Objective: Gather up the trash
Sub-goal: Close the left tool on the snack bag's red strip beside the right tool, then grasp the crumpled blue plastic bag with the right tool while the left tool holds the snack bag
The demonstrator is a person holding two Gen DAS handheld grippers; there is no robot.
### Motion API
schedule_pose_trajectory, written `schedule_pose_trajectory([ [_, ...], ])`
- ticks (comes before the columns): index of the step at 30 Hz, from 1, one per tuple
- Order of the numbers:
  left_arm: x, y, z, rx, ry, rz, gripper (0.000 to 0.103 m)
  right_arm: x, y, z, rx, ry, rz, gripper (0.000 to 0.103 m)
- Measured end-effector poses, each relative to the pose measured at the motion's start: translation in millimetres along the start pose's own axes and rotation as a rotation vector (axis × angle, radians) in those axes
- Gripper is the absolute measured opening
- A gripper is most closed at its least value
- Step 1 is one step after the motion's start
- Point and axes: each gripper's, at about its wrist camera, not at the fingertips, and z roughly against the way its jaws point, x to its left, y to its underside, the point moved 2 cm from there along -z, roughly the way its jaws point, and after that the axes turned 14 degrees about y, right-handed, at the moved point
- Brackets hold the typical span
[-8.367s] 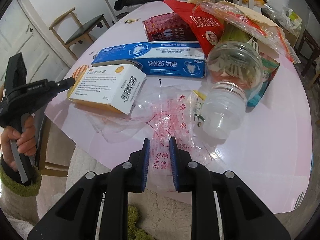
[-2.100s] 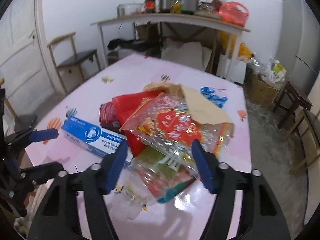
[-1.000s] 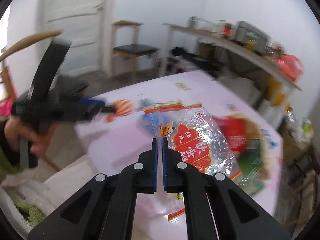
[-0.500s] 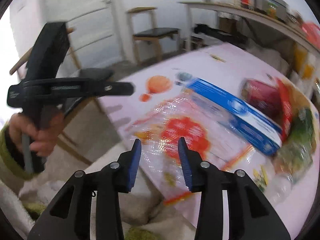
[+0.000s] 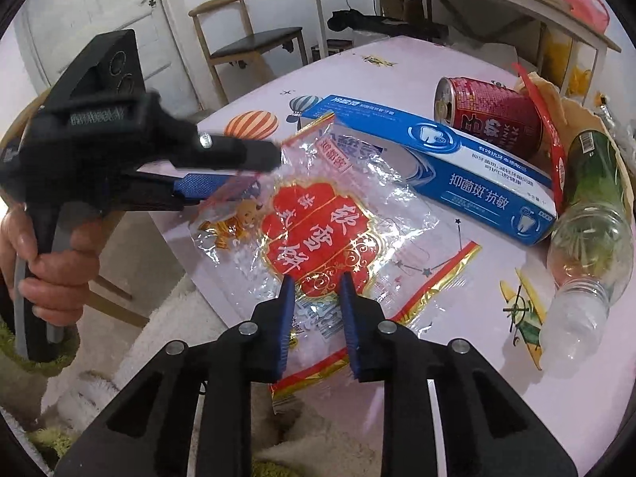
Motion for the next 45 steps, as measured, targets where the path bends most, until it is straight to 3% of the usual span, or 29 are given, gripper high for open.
schedule_pose_trajectory([
  [2, 4.9, -0.5, -1.5, 0.010, 0.061, 0.045, 0.046, 0.9, 0.0, -0.4, -0.007, 0.005, 0.008, 0.022],
  [4, 5.8, 0.8, -4.8, 0.014, 0.064, 0.047, 0.046, 0.0, 1.7, 1.2, -0.010, 0.007, 0.012, 0.022],
  [6, 1.4, 1.9, -9.5, 0.027, 0.025, 0.017, 0.046, -0.1, 2.6, 2.2, -0.013, 0.005, 0.010, 0.021],
  [7, -3.0, 3.0, -14.6, 0.043, -0.032, -0.021, 0.045, -0.2, 2.6, 1.7, -0.014, 0.005, 0.009, 0.021],
  [11, -16.1, 10.4, -34.9, 0.116, -0.206, -0.138, 0.027, -0.5, 2.8, 2.6, -0.016, 0.007, 0.012, 0.021],
  [15, -22.0, 13.7, -38.3, 0.126, -0.246, -0.176, 0.011, -8.9, 0.2, 21.8, -0.049, -0.009, 0.002, 0.021],
  [18, -23.3, 13.5, -40.7, 0.124, -0.262, -0.191, 0.009, -26.5, -11.1, 53.6, -0.126, -0.022, -0.017, 0.023],
  [20, -23.7, 13.6, -38.4, 0.123, -0.273, -0.197, 0.008, -46.0, -22.6, 74.0, -0.186, -0.003, -0.042, 0.027],
  [23, -26.5, 16.7, -35.4, 0.122, -0.307, -0.221, 0.008, -97.8, -48.6, 99.6, -0.277, 0.103, -0.125, 0.048],
  [25, -26.9, 16.6, -30.7, 0.119, -0.312, -0.225, 0.008, -141.1, -68.2, 104.0, -0.283, 0.199, -0.218, 0.060],
  [27, -25.2, 17.2, -29.6, 0.115, -0.311, -0.220, 0.008, -188.3, -88.5, 97.4, -0.241, 0.263, -0.321, 0.066],
  [32, -18.9, 16.0, -20.6, 0.104, -0.314, -0.199, 0.008, -280.8, -126.7, 39.7, -0.033, 0.220, -0.497, 0.073],
  [37, -22.7, 16.5, -15.8, 0.100, -0.325, -0.220, 0.008, -336.0, -165.0, -41.5, 0.125, 0.286, -0.445, 0.073],
  [45, -33.8, 18.1, -14.2, 0.116, -0.278, -0.208, 0.003, -367.9, -185.8, -132.2, 0.261, 0.248, -0.373, 0.072],
])
